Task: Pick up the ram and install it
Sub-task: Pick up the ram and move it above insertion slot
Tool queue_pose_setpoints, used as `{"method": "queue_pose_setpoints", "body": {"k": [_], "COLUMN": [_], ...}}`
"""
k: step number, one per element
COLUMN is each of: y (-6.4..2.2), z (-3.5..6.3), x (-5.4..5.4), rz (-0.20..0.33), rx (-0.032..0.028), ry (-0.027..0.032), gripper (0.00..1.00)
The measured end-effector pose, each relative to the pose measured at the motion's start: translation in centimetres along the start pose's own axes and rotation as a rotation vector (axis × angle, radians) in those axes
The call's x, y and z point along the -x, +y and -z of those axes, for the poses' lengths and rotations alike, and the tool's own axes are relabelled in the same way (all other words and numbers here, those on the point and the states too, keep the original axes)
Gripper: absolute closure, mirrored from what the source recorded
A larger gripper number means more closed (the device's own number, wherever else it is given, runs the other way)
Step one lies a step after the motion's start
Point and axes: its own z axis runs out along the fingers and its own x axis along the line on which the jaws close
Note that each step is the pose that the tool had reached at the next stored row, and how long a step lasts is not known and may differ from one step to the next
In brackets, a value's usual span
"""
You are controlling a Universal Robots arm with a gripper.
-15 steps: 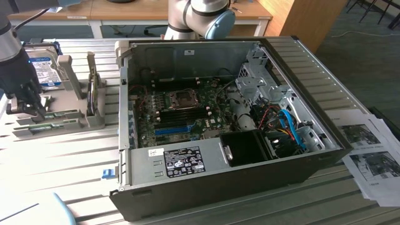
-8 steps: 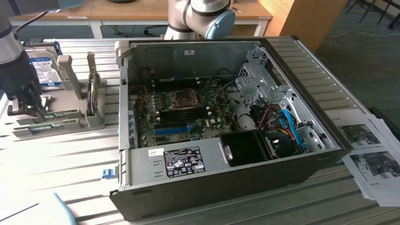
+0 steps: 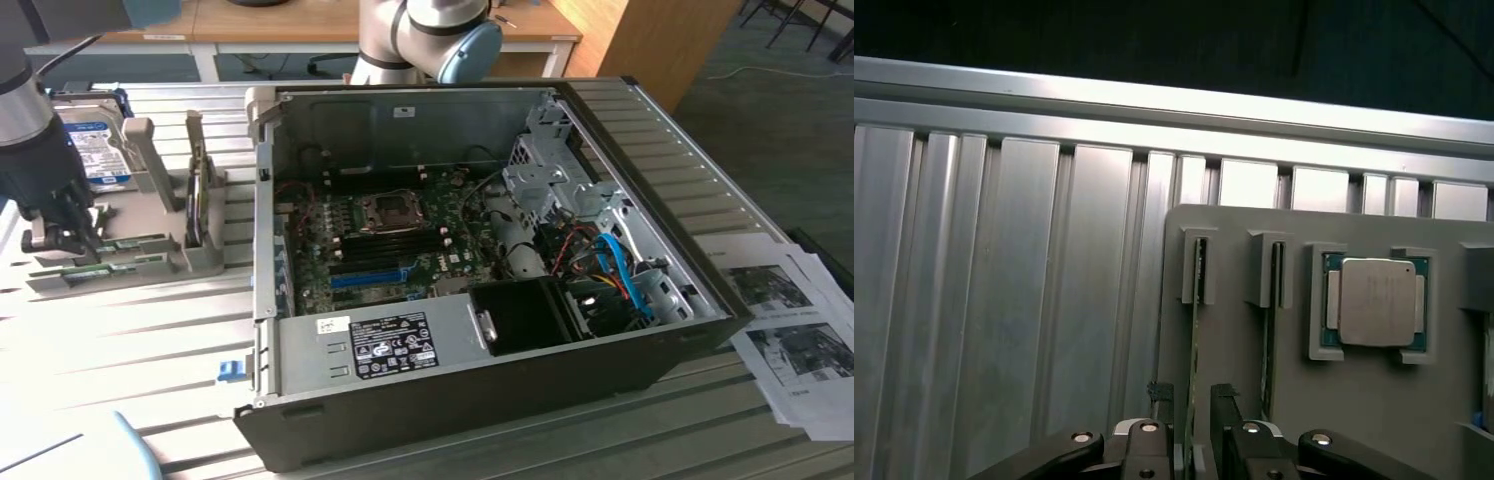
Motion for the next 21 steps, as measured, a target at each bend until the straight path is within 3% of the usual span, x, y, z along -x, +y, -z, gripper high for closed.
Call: {"method": "queue_pose_setpoints", "body": {"k": [21], "y": [-0.07], "z": [-1.46], "x": [0.0], "rz": [0.0], "rx": [0.0002], "ry": [0.0002], "gripper": [0.72]}}
